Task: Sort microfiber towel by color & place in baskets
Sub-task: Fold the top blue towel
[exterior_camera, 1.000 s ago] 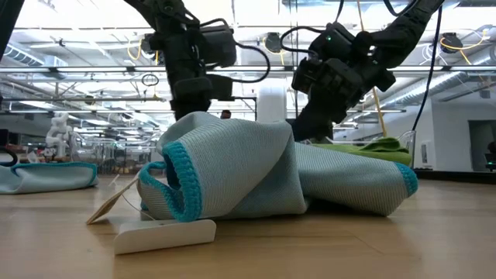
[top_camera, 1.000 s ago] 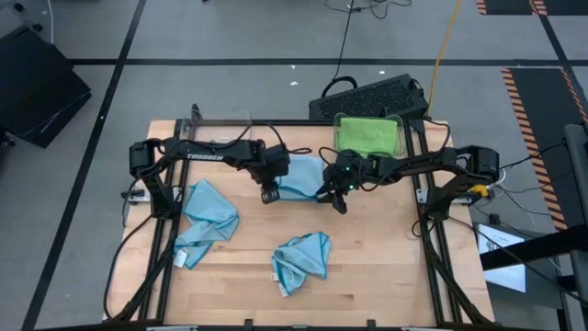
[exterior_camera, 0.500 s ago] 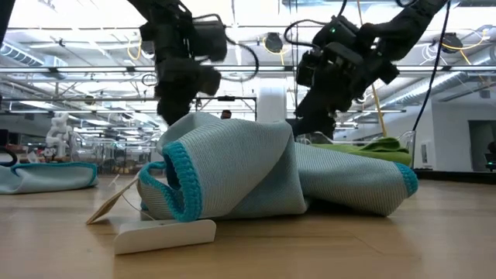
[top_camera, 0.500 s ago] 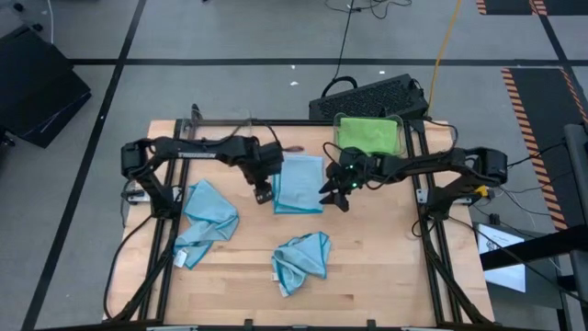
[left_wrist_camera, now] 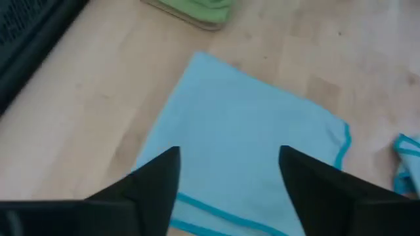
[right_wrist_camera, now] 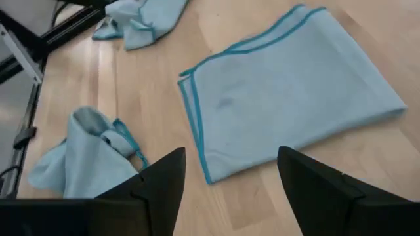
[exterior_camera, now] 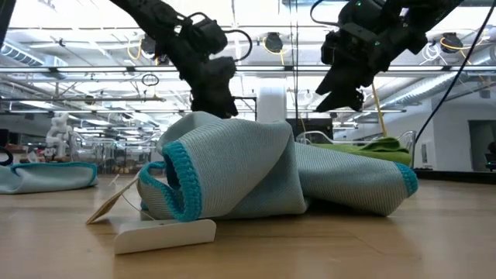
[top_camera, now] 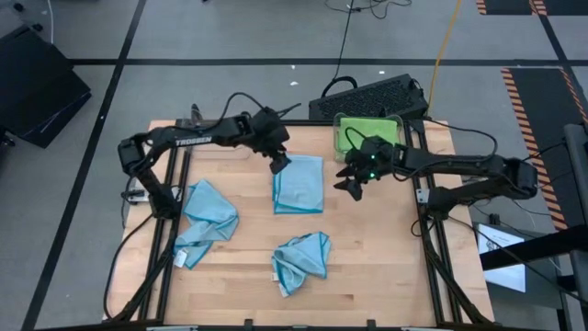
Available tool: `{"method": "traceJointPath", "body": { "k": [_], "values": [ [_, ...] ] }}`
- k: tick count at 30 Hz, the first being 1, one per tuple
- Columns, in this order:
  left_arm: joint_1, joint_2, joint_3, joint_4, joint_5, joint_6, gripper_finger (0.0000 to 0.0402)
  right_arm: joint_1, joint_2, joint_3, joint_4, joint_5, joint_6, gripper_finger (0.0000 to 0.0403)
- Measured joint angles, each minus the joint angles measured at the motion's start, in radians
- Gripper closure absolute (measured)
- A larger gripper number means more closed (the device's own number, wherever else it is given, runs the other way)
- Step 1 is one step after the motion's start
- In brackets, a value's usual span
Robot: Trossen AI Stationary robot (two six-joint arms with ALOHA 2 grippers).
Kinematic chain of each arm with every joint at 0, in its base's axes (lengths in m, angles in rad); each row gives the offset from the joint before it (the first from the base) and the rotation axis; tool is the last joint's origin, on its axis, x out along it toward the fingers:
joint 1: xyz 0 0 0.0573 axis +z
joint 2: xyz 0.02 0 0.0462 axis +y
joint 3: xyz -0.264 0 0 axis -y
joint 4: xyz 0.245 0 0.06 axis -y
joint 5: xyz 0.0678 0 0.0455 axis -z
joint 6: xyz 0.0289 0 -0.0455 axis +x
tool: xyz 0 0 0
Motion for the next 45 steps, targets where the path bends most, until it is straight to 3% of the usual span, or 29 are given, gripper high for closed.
{"method": "traceJointPath", "body": {
  "k": [4, 8, 15, 22, 28, 37, 41, 45],
  "values": [
    [0.022, 0.064, 0.036, 0.032, -0.016, 0.075, 0.0091, -0.014, -0.024, -0.001, -0.071, -0.003, 0.015, 0.0167],
    [0.032, 0.170, 0.096, 0.015, -0.016, 0.160, 0.0075, -0.017, -0.030, -0.001, -0.111, -0.005, 0.006, 0.0167],
    [0.032, 0.349, 0.241, -0.076, -0.029, 0.267, 0.0095, -0.022, -0.030, -0.001, -0.128, -0.008, 0.006, 0.0167],
    [0.046, 0.419, 0.295, -0.178, -0.022, 0.288, 0.0128, -0.023, -0.030, -0.001, -0.181, -0.030, 0.004, 0.0167],
    [0.049, 0.418, 0.292, -0.315, -0.024, 0.346, 0.0163, -0.027, -0.030, -0.001, -0.188, -0.031, -0.011, 0.0167],
    [0.040, 0.418, 0.292, -0.381, -0.024, 0.388, 0.0232, -0.079, -0.030, -0.001, -0.187, -0.031, -0.027, 0.0167],
    [0.007, 0.418, 0.292, -0.444, -0.046, 0.435, 0.0289, -0.090, -0.030, -0.001, -0.187, -0.031, -0.028, 0.0167],
    [-0.047, 0.418, 0.292, -0.441, -0.078, 0.495, 0.0378, -0.094, -0.030, -0.001, -0.159, -0.031, -0.027, 0.0167]
  ]
}}
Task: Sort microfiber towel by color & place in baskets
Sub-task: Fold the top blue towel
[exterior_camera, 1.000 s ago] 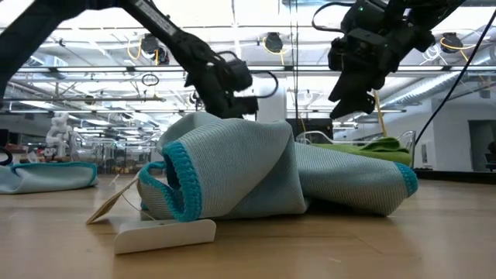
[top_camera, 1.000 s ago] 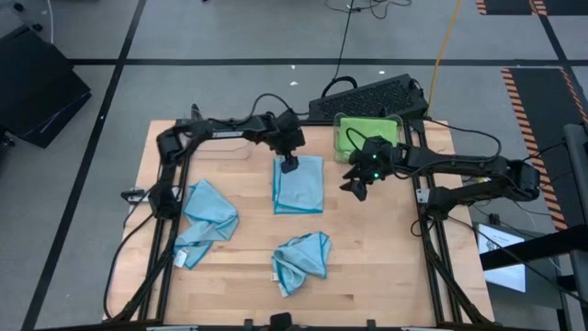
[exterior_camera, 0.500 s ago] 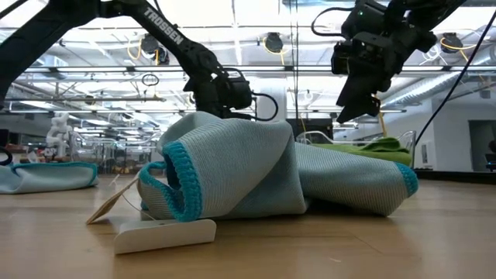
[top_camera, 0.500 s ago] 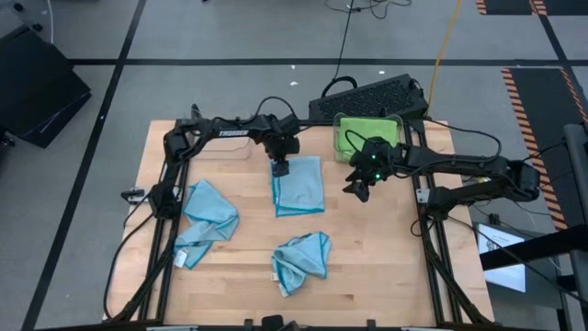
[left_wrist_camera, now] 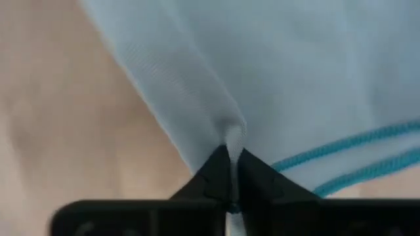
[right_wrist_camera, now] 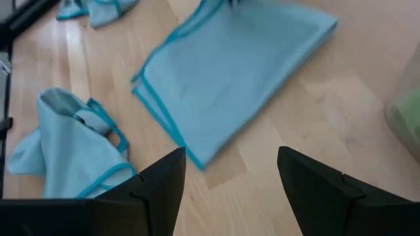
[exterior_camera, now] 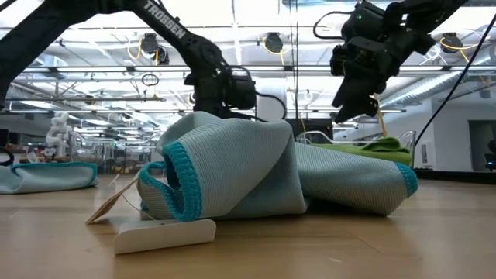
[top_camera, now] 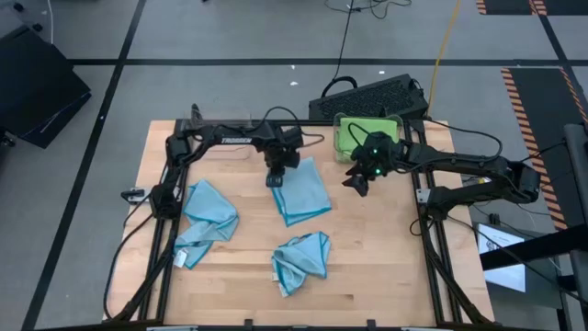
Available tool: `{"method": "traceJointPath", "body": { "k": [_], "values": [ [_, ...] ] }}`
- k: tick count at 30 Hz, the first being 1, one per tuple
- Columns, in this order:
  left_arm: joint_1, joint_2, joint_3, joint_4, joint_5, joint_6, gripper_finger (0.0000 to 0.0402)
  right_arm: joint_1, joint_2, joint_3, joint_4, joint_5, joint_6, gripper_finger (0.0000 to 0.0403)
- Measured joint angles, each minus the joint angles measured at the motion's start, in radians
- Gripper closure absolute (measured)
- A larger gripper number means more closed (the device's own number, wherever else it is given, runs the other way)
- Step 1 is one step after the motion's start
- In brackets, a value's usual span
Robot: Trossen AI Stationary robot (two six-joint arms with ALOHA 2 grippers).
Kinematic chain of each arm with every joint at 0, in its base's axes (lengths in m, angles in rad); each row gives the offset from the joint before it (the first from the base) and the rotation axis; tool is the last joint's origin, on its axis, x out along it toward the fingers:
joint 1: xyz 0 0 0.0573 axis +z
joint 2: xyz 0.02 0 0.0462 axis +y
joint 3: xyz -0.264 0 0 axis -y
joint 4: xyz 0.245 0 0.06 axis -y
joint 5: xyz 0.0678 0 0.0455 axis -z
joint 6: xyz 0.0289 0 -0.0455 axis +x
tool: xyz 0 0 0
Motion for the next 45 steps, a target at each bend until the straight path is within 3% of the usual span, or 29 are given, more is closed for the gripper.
{"method": "traceJointPath", "body": {
  "k": [2, 7, 13, 21, 32, 45],
  "values": [
    [-0.038, 0.000, 0.000, 0.008, -0.016, 0.027, 0.0390, 0.000, 0.000, 0.000, 0.036, 0.000, 0.007, 0.0167],
    [-0.143, -0.013, 0.000, 0.033, -0.196, 0.073, 0.0396, 0.004, 0.009, 0.000, 0.176, 0.004, 0.062, 0.0167],
    [-0.218, -0.063, -0.001, 0.056, -0.303, 0.048, 0.0397, 0.031, 0.072, 0.001, 0.279, 0.027, 0.002, 0.0159],
    [-0.252, -0.131, 0.000, 0.071, -0.306, 0.028, 0.0399, 0.036, 0.203, 0.000, 0.324, -0.043, -0.196, 0.0122],
    [-0.342, -0.129, 0.000, 0.076, -0.330, 0.005, 0.0400, -0.037, 0.369, 0.003, 0.496, -0.179, -0.354, 0.0119],
    [-0.428, -0.129, 0.000, 0.080, -0.394, 0.004, 0.0400, -0.100, 0.394, 0.057, 0.507, -0.240, -0.620, 0.0090]
  ]
}}
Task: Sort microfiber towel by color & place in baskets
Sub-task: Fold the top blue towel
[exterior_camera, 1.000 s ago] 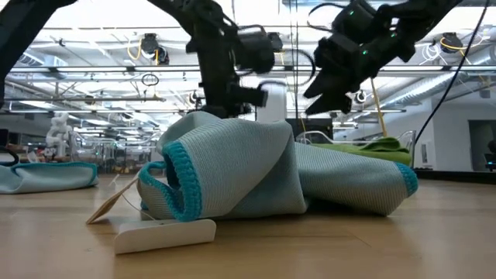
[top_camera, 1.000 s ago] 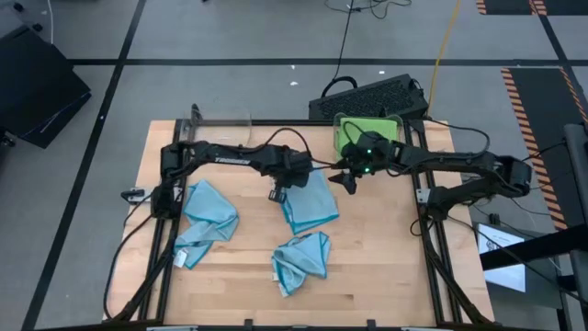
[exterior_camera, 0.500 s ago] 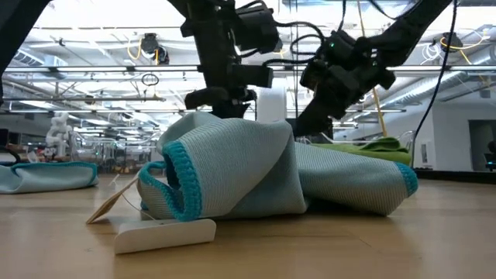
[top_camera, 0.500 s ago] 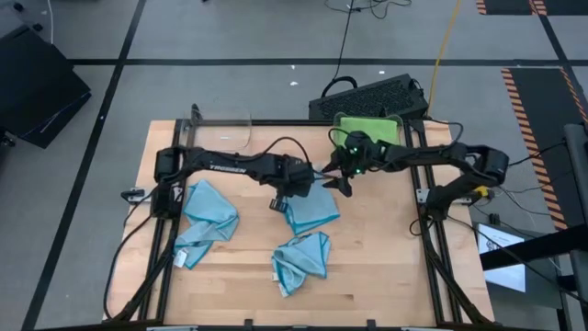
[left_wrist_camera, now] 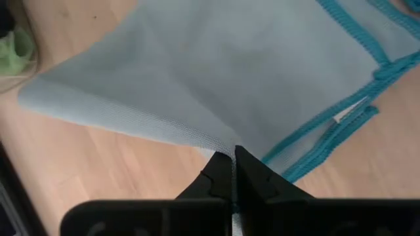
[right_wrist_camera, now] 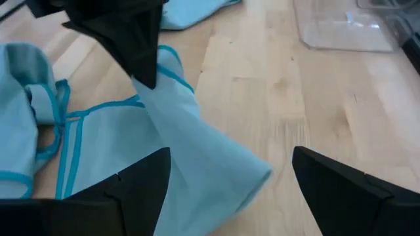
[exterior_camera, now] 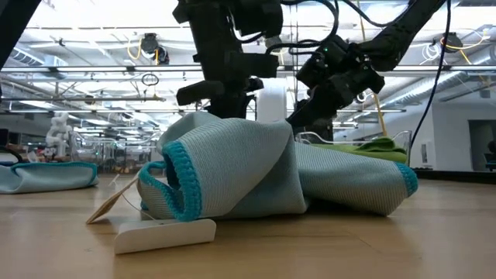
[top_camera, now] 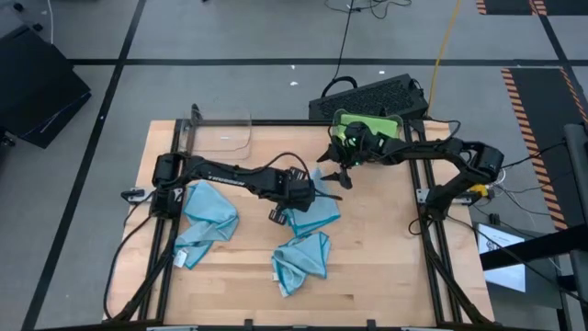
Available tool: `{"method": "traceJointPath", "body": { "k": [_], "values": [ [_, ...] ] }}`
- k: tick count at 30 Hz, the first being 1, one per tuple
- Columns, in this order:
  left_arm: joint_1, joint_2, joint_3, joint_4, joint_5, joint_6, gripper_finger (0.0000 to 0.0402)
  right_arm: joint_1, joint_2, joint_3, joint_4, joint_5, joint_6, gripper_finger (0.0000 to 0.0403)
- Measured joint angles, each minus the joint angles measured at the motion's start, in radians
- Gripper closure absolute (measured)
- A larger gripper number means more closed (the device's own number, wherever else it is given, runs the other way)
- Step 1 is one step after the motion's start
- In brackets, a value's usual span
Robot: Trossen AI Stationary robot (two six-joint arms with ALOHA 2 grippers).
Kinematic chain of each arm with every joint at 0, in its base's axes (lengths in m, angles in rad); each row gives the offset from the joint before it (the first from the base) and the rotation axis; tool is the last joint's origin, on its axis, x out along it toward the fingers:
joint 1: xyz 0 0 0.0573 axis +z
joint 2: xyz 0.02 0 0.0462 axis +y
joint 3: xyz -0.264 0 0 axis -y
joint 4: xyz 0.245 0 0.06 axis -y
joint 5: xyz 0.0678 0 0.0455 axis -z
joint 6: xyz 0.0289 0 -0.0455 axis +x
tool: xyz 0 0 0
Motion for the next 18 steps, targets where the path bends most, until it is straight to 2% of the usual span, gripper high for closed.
{"method": "traceJointPath", "body": {
  "k": [6, 11, 14, 18],
  "values": [
    [-0.007, 0.000, 0.000, 0.007, -0.025, 0.000, 0.0400, 0.026, 0.000, 0.053, -0.055, 0.040, -0.015, 0.0091],
    [-0.007, 0.000, 0.000, 0.027, -0.025, 0.017, 0.0399, 0.078, 0.000, 0.108, -0.134, 0.071, -0.128, 0.0092],
    [-0.009, 0.000, 0.000, 0.036, -0.026, 0.032, 0.0400, 0.088, 0.024, 0.114, -0.144, 0.109, -0.158, 0.0098],
    [-0.021, 0.000, 0.000, 0.051, -0.027, 0.037, 0.0398, 0.087, 0.066, 0.114, -0.150, 0.108, -0.196, 0.0112]
  ]
}}
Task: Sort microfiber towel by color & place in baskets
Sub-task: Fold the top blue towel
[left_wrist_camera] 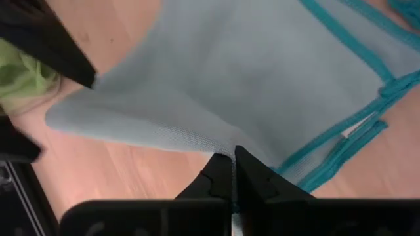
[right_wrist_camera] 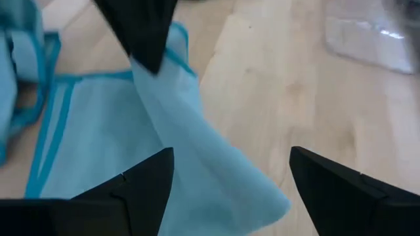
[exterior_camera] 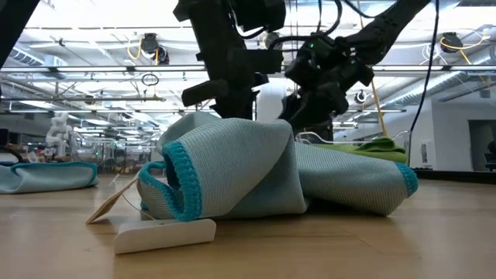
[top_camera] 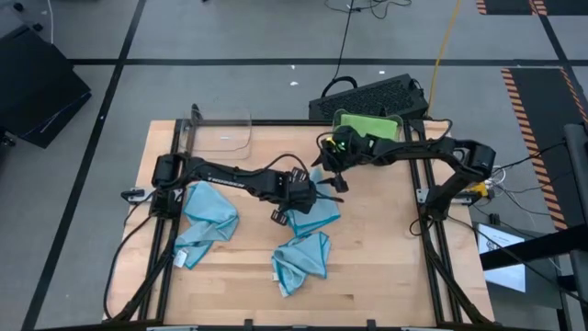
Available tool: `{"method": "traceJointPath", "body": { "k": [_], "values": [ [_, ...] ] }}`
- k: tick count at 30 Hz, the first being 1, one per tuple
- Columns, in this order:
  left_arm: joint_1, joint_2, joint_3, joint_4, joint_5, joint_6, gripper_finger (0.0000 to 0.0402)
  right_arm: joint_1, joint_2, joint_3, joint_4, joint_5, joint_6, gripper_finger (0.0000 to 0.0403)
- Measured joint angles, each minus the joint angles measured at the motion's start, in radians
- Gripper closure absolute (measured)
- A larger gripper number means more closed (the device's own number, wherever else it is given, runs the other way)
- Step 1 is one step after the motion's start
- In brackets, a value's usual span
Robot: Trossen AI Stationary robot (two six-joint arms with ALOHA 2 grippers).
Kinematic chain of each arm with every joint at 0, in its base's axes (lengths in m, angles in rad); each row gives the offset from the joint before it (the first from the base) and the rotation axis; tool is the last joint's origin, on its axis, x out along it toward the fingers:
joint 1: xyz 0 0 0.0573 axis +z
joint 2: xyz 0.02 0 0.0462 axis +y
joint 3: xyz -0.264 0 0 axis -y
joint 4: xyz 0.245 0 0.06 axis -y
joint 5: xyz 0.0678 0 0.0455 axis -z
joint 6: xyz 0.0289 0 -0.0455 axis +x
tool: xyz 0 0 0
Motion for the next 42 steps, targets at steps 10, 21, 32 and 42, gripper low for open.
{"method": "traceJointPath", "body": {
  "k": [10, 21, 32, 42],
  "values": [
    [-0.043, 0.000, 0.000, 0.010, -0.024, 0.006, 0.0396, 0.011, 0.064, 0.032, -0.034, 0.006, -0.115, 0.0145],
    [-0.052, 0.000, 0.000, 0.009, -0.043, -0.010, 0.0393, 0.025, 0.074, 0.047, -0.090, 0.002, -0.158, 0.0298],
    [-0.021, 0.000, 0.000, -0.018, -0.116, -0.079, 0.0392, 0.027, -0.005, 0.047, -0.153, 0.152, -0.099, 0.0394],
    [0.119, -0.059, 0.001, -0.028, -0.129, -0.219, 0.0392, 0.024, -0.122, 0.047, -0.263, 0.243, 0.111, 0.0400]
  ]
}}
